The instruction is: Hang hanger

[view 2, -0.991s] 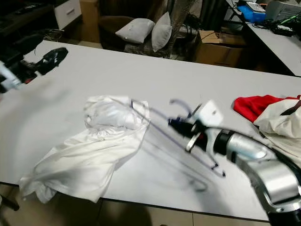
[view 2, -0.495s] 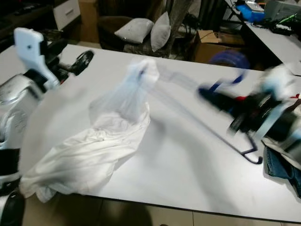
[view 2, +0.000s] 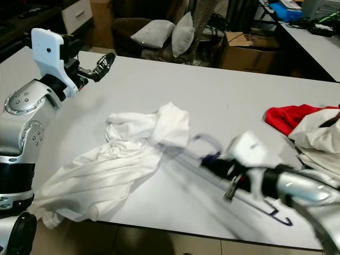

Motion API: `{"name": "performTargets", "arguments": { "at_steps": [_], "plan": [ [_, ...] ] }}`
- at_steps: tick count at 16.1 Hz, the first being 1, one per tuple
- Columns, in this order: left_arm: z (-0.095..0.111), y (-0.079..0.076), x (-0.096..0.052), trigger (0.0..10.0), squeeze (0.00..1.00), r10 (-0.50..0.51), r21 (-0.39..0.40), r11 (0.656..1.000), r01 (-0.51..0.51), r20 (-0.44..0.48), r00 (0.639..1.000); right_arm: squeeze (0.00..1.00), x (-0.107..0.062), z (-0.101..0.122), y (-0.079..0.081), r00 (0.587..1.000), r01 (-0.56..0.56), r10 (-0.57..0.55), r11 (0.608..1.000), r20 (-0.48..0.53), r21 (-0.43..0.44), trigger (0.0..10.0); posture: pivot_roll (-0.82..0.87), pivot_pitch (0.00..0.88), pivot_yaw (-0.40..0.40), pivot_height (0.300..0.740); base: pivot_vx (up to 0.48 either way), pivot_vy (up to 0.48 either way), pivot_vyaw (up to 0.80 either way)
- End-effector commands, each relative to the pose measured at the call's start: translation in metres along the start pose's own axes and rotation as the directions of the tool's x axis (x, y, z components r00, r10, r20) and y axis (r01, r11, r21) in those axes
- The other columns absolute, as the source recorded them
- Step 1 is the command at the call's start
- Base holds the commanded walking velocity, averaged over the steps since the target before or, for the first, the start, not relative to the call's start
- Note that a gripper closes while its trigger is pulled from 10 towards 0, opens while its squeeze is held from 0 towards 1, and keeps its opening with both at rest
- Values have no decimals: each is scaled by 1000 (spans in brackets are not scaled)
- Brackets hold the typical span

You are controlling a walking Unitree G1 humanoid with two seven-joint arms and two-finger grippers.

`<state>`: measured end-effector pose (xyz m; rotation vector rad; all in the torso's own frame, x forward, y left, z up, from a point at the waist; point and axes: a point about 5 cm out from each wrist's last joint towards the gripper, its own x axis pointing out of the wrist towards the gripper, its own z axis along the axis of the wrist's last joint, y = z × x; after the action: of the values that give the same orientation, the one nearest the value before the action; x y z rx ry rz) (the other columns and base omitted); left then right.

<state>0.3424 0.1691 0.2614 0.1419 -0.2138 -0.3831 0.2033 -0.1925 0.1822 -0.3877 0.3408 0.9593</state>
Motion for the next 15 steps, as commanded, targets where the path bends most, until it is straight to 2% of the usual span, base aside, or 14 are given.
{"name": "performTargets", "arguments": {
  "at_steps": [1, 2, 3, 4, 5, 6, 7, 9, 11, 12, 14, 15],
  "plan": [
    [2, -11, -1, 10000, 0, -80, 14, 997, 80, 1, 997, 0, 1, 8, 0, 999, -8, 9, 1000, 46, -24, 10000, -43, 0, -30, 740, 0, 0, 0],
    [2, -14, -1, 10000, 0, -108, 10, 994, 108, 0, 994, 0, 1, 9, -1, 999, 0, 1, 1000, 54, -22, 10000, -42, 0, -30, 740, 0, 0, 0],
    [-5, -34, -2, 10000, 0, -233, -16, 972, 233, -16, 972, 0, 1, 17, -15, 987, 94, -92, 996, 131, -7, 10000, -35, 0, -30, 740, 0, 0, 0],
    [-5, -34, -2, 10000, 0, -233, -16, 972, 233, -16, 972, 0, 1, 17, -15, 987, 94, -92, 996, 131, -7, 10000, -35, 0, -30, 740, 0, 0, 0],
    [-11, -44, -2, 10000, 192, -279, -12, 960, 279, -32, 960, 0, 0, 26, -27, 960, 187, -189, 982, 206, 31, 10000, -37, 0, -18, 740, 0, 0, 0],
    [-21, -53, -3, 10000, 1000, -329, 1, 944, 329, -65, 942, 0, -1, 33, -39, 917, 261, -285, 958, 281, 119, 10000, -51, 0, -4, 740, 0, 0, 0],
    [-26, -56, -3, 10000, 1000, -347, 39, 935, 351, -88, 934, 0, -3, 35, -43, 900, 277, -313, 948, 303, 157, 10000, -51, 0, -4, 740, 0, 0, 0],
    [-30, -49, -6, 10000, 1000, -303, 102, 945, 311, -83, 949, 0, -6, 29, -39, 893, 251, -312, 943, 323, 219, 10000, -53, 0, -22, 740, 0, 0, 0],
    [-27, -46, -9, 10000, 1000, -261, 69, 962, 263, -29, 965, 0, -5, 24, -42, 886, 207, -301, 938, 353, 278, 10000, -39, 0, -28, 740, 0, 0, 0],
    [-27, -50, -11, 10000, 1000, -268, 55, 962, 268, 2, 963, 0, -3, 22, -43, 881, 186, -297, 933, 368, 307, 10000, -19, 0, -20, 740, 0, 0, 0],
    [-34, -62, -14, 10000, 1000, -300, 38, 953, 300, -5, 954, 0, -1, 20, -43, 878, 151, -279, 933, 389, 328, 10000, -14, 0, -6, 740, 0, 0, 0],
    [-42, -71, -16, 10000, 545, -352, 28, 935, 352, -29, 936, 0, 2, 24, -43, 877, 138, -269, 935, 397, 328, 10000, -38, 0, 10, 740, 0, 0, 0]
  ]
}}
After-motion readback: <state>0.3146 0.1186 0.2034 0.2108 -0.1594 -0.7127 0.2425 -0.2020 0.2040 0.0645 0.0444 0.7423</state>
